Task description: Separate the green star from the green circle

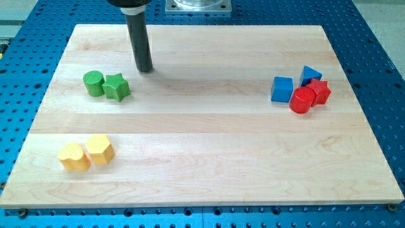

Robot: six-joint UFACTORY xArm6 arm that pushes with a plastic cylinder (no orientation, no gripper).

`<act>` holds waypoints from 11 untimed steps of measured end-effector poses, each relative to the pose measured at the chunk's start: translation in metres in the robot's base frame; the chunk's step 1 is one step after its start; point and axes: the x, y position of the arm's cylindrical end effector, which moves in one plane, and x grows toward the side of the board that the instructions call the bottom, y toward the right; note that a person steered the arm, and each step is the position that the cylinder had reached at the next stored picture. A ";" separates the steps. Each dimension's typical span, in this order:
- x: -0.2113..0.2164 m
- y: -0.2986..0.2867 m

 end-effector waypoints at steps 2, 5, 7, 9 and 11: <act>0.018 -0.074; 0.046 -0.080; 0.055 -0.050; 0.083 0.004; 0.104 0.056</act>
